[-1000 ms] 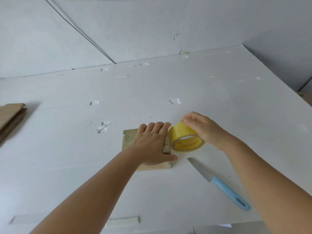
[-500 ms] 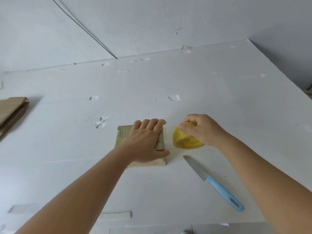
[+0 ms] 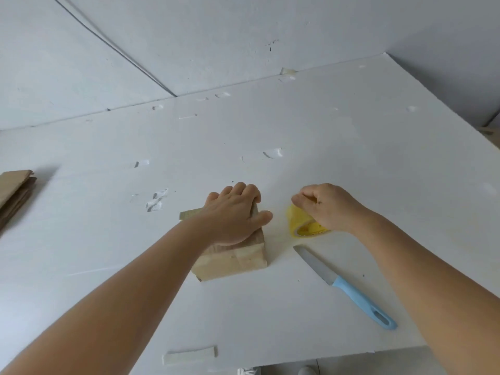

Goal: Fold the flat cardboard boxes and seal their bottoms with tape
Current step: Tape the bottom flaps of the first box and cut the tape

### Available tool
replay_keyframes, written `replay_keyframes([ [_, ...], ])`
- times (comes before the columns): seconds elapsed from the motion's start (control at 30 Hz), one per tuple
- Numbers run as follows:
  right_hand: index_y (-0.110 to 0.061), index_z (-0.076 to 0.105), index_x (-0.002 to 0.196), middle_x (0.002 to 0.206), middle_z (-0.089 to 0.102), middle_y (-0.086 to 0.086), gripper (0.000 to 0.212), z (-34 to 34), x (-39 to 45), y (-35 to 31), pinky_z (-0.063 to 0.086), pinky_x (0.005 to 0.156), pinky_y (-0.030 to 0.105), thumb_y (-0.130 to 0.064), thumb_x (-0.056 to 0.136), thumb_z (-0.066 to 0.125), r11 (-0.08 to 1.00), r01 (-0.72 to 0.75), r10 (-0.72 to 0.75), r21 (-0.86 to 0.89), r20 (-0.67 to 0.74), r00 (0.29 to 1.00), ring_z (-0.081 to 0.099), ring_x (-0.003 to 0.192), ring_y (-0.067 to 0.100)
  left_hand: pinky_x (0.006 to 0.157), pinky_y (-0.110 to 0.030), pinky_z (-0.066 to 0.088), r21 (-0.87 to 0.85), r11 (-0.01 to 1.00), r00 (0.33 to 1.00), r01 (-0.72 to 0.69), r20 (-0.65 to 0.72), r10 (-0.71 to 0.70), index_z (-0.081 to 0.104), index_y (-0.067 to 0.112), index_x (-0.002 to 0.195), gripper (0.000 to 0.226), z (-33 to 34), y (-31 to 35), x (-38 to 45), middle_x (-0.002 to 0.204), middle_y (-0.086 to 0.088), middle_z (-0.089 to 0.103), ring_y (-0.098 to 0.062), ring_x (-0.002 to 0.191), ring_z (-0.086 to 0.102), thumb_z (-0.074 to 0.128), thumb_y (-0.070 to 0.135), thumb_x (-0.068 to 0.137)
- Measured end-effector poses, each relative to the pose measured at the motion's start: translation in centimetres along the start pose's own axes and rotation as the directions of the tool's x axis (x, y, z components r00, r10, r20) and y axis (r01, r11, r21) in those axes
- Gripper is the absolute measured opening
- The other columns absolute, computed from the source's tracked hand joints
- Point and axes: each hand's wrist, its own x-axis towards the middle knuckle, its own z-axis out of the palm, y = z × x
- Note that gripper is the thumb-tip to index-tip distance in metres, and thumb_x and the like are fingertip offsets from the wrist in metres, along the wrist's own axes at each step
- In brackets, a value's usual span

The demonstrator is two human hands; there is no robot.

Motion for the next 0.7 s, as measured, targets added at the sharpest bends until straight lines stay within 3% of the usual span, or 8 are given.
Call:
replay_keyframes([
  [0.07, -0.014, 0.046, 0.064, 0.057, 0.041, -0.002, 0.043, 0.1, 0.0, -0.2, 0.033, 0.056, 0.031, -0.043, 0.096, 0.044, 0.999, 0.006, -0.007, -0.042, -0.004, 1.000, 0.041, 0.055, 0.014, 0.083, -0.032, 0.031, 0.005, 1.000, 0.996, 0.024, 0.089, -0.024, 0.041, 0.021, 0.106, 0.033, -1.2, 0.5, 1.2, 0.109, 0.004, 0.047, -0.019, 0.098, 0.044, 0.046, 0.050, 0.092],
  [0.17, -0.022, 0.039, 0.058, 0.056, 0.040, -0.004, 0.043, 0.3, 0.0, -0.6, 0.031, 0.054, 0.029, -0.040, 0.097, 0.042, 0.997, -0.007, 0.007, -0.071, -0.012, 1.000, 0.040, 0.055, 0.012, 0.077, -0.032, 0.039, 0.088, 0.996, 0.971, -0.008, 0.237, -0.013, 0.046, 0.019, 0.098, 0.033, -3.1, 1.1, 3.1, 0.099, 0.004, 0.050, -0.020, 0.092, 0.049, 0.059, 0.047, 0.086],
  [0.27, -0.023, 0.035, 0.057, 0.056, 0.039, -0.005, 0.044, 0.5, -0.2, -1.2, 0.028, 0.053, 0.027, -0.037, 0.099, 0.040, 0.995, -0.027, 0.026, -0.096, -0.016, 1.000, 0.038, 0.055, 0.010, 0.092, -0.037, 0.047, 0.069, 0.996, 0.934, -0.053, 0.355, 0.025, 0.048, 0.024, 0.123, 0.050, -3.8, 1.8, 4.9, 0.113, 0.007, 0.054, -0.018, 0.102, 0.054, 0.068, 0.043, 0.081],
  [0.33, -0.024, 0.036, 0.058, 0.057, 0.040, -0.006, 0.044, 0.6, -0.3, -1.4, 0.027, 0.052, 0.025, -0.037, 0.099, 0.037, 0.991, -0.036, 0.034, -0.128, -0.017, 0.999, 0.039, 0.055, 0.009, 0.092, -0.037, 0.048, -0.018, 0.997, 0.935, -0.076, 0.346, 0.077, 0.048, 0.028, 0.131, 0.053, -3.4, 2.5, 6.0, 0.113, 0.009, 0.057, -0.016, 0.104, 0.056, 0.066, 0.041, 0.083],
  [0.43, -0.026, 0.040, 0.059, 0.058, 0.045, -0.006, 0.043, 0.7, -0.5, -1.4, 0.027, 0.051, 0.024, -0.039, 0.100, 0.035, 0.985, -0.035, 0.025, -0.167, -0.062, 0.998, 0.042, 0.057, 0.011, 0.076, -0.029, 0.052, -0.169, 0.981, 0.930, -0.092, 0.338, 0.145, 0.059, 0.029, 0.116, 0.032, -2.1, 3.0, 7.0, 0.088, 0.008, 0.069, -0.009, 0.081, 0.065, 0.063, 0.035, 0.085],
  [0.53, -0.020, 0.046, 0.063, 0.059, 0.048, -0.003, 0.040, 0.8, -0.7, -1.3, 0.026, 0.051, 0.024, -0.036, 0.099, 0.038, 0.977, 0.009, -0.036, -0.214, -0.122, 0.992, 0.044, 0.058, 0.015, 0.080, -0.030, 0.057, -0.328, 0.944, 0.909, -0.032, 0.382, 0.163, 0.063, 0.031, 0.102, 0.019, -1.3, 2.6, 7.2, 0.078, 0.008, 0.073, -0.009, 0.076, 0.070, 0.064, 0.028, 0.083],
  [0.7, -0.017, 0.067, 0.097, 0.091, 0.059, 0.000, 0.028, 1.5, -1.7, -1.1, 0.037, 0.076, 0.028, -0.038, 0.095, 0.049, 0.975, 0.045, -0.085, -0.218, -0.180, 0.980, 0.049, 0.087, 0.017, 0.086, -0.031, 0.057, -0.439, 0.898, 0.930, 0.019, 0.337, 0.145, 0.071, 0.023, 0.094, 0.015, -1.0, 2.1, 7.3, 0.087, -0.006, 0.075, -0.012, 0.072, 0.068, 0.073, 0.021, 0.080],
])
